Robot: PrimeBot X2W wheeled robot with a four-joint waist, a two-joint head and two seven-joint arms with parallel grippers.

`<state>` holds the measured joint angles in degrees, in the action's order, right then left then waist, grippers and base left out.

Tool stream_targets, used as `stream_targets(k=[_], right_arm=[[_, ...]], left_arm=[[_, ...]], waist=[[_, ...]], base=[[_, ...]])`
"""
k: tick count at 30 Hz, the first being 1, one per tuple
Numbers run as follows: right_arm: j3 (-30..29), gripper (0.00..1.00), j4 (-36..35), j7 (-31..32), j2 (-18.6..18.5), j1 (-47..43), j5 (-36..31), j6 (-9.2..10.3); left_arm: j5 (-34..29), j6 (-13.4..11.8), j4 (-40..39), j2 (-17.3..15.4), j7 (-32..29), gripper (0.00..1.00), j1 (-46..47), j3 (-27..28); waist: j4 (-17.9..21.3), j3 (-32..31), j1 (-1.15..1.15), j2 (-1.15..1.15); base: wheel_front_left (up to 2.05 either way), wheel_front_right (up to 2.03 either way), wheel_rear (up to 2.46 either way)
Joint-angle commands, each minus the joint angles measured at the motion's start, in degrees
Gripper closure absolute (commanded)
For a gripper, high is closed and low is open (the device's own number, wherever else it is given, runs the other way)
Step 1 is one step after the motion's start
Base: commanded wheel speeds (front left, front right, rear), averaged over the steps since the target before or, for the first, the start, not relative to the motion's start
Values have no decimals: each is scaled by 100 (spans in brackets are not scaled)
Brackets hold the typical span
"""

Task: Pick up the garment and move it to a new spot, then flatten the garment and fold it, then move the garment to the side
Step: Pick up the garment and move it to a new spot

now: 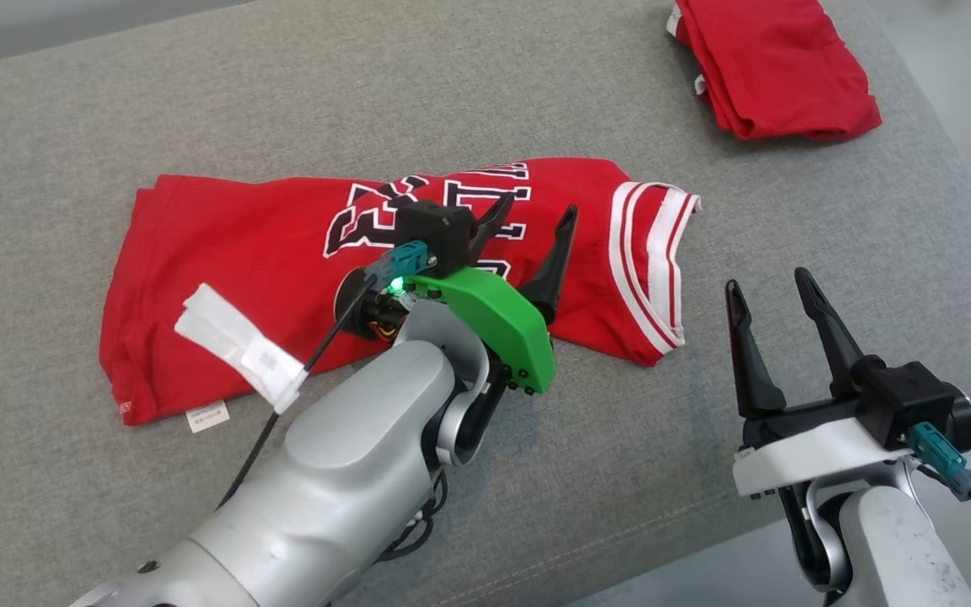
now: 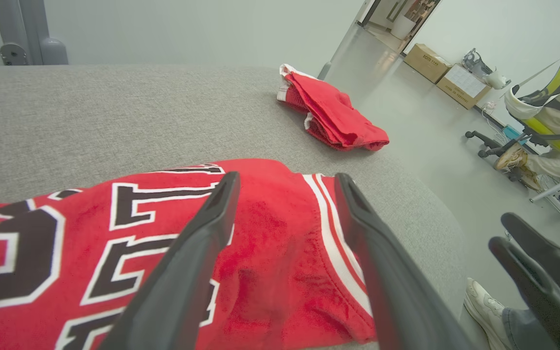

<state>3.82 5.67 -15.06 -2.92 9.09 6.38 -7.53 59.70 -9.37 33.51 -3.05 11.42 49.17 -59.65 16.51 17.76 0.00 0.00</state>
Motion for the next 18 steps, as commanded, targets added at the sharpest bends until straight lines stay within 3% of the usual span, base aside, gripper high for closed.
stream_targets(k=[1,8,13,18], right_arm=[[-26,0,-23,-16,-2,-78,-40,9],[-458,0,-186,-17,-42,-347,-372,9],[-764,0,-287,-16,-173,-618,-504,9],[-1027,0,-301,-16,-290,-908,-575,9]], left_arm=[[-52,-4,14,-79,49,0,-89,10],[-609,-349,-557,-617,382,0,-918,382],[-1391,-687,-1553,-1043,375,0,-2023,1199],[-2241,-800,-2392,-1276,369,0,-3226,1987]], waist=[[-245,-221,0,0],[-755,-737,0,0],[-1113,-1137,0,0],[-1433,-1494,0,0]], base=[[0,0,0],[0,0,0],[0,0,0],[0,0,0]])
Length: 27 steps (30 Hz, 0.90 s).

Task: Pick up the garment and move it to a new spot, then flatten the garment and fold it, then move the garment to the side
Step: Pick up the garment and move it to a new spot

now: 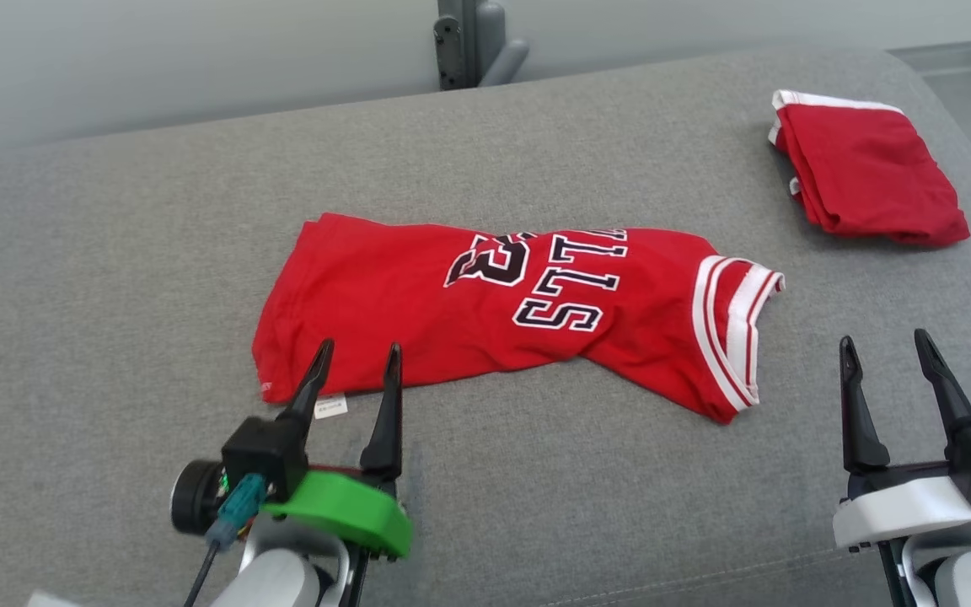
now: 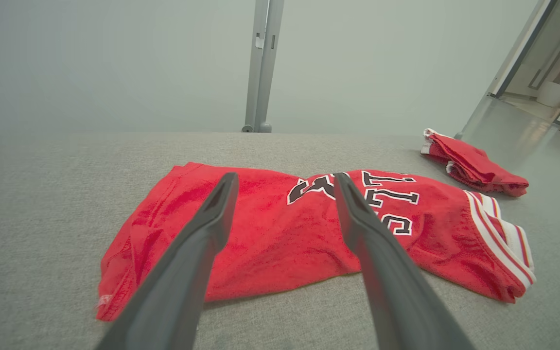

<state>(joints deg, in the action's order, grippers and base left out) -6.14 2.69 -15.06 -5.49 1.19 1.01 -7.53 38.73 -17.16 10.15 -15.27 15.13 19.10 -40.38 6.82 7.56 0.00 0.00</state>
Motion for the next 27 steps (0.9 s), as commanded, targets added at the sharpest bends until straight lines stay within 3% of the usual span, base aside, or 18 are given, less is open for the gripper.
stream_targets(k=[1,6,9,19,27], right_arm=[[-76,0,11,-16,-47,-174,-45,9],[-164,0,139,-16,-101,-434,-93,9],[-210,0,243,-16,-86,-556,-115,9],[-239,0,483,-16,26,-805,-111,9],[-205,0,613,-16,67,-892,-133,9]], left_arm=[[-332,-32,-180,-107,-2,0,-437,186],[-949,-19,-591,-226,0,0,-1555,916],[-1176,119,-671,-211,-1,0,-2088,1409],[-1734,852,-718,139,0,0,-3172,2787],[-2196,1467,-682,530,0,0,-3267,3403]], waist=[[-526,-554,0,0],[-757,-798,0,0],[-887,-897,0,0],[-1082,-1033,0,0],[-1094,-1018,0,0]], base=[[0,0,0],[0,0,0],[0,0,0],[0,0,0],[0,0,0]])
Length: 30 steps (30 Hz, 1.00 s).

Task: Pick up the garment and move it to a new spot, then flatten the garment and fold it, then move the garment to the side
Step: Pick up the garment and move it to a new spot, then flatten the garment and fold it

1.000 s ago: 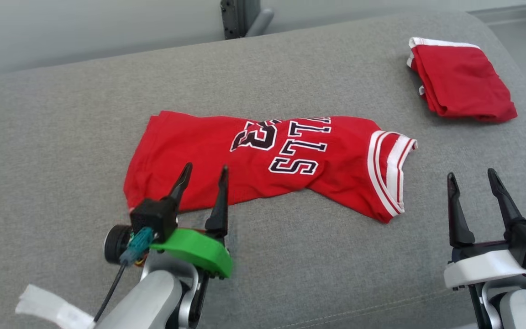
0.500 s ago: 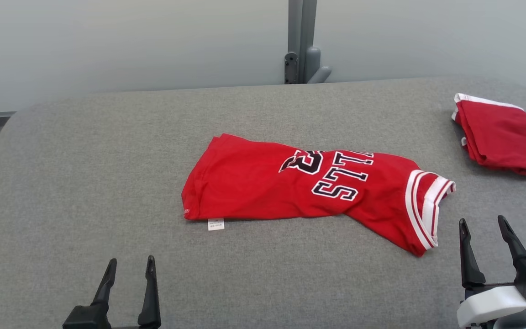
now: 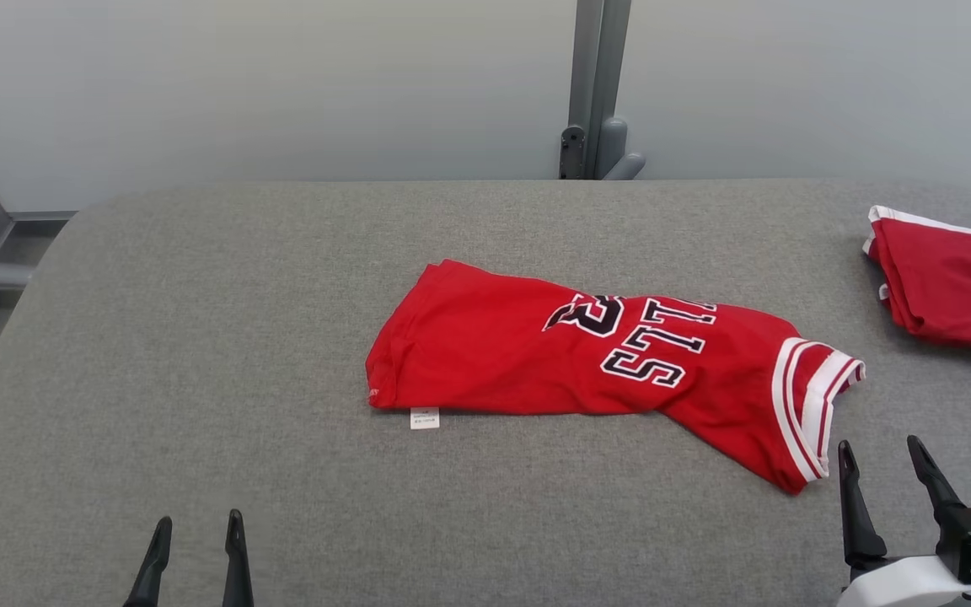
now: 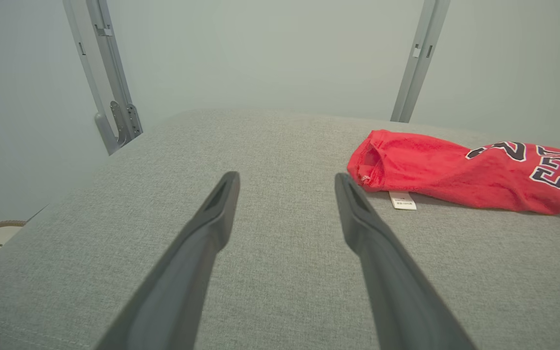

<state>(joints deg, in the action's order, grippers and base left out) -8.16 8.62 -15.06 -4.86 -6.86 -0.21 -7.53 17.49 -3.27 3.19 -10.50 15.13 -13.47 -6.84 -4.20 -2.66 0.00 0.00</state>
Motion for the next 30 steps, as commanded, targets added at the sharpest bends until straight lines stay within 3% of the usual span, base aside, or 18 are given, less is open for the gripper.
stream_targets(k=[1,6,14,23,30], right_arm=[[-2,0,19,-16,4,-87,-11,9],[49,0,67,-16,34,-78,-12,9],[92,0,110,-17,63,-7,4,9],[116,0,-10,-16,42,97,43,9],[163,0,-199,-16,-38,299,90,9]], left_arm=[[-72,78,14,53,0,0,-11,49],[-288,385,132,277,0,0,76,272],[-590,676,210,531,0,0,147,557],[-728,816,171,668,0,0,278,708],[-747,904,413,721,0,0,868,457]], waist=[[8,5,0,0],[89,8,0,0],[220,-3,0,0],[340,106,0,0],[535,496,0,0]], base=[[0,0,0],[0,0,0],[0,0,0],[0,0,0],[0,0,0]])
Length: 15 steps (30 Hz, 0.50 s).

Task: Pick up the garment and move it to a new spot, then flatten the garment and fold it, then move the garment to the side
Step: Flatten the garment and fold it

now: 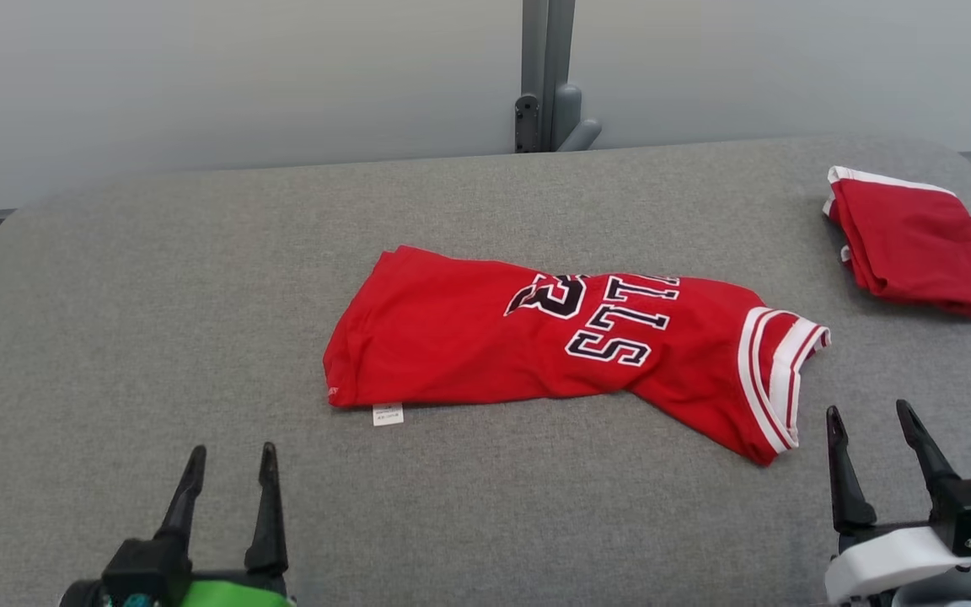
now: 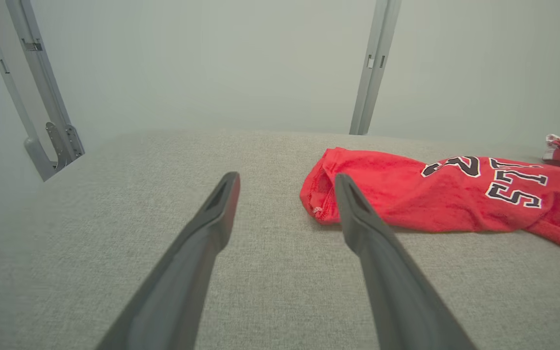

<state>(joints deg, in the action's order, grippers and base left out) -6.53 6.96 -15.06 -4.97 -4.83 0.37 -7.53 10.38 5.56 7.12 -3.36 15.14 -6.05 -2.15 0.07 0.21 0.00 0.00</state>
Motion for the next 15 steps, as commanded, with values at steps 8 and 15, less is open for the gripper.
stream_targets(k=[8,15], right_arm=[[37,0,-164,-17,-46,508,140,9],[8,0,-176,-16,-12,711,192,9]], left_arm=[[20,96,1300,13,-248,0,1607,-537],[79,98,2225,-98,-425,0,2350,-553]], waist=[[464,1084,0,0],[752,1437,0,0]], base=[[0,0,0],[0,0,0]])
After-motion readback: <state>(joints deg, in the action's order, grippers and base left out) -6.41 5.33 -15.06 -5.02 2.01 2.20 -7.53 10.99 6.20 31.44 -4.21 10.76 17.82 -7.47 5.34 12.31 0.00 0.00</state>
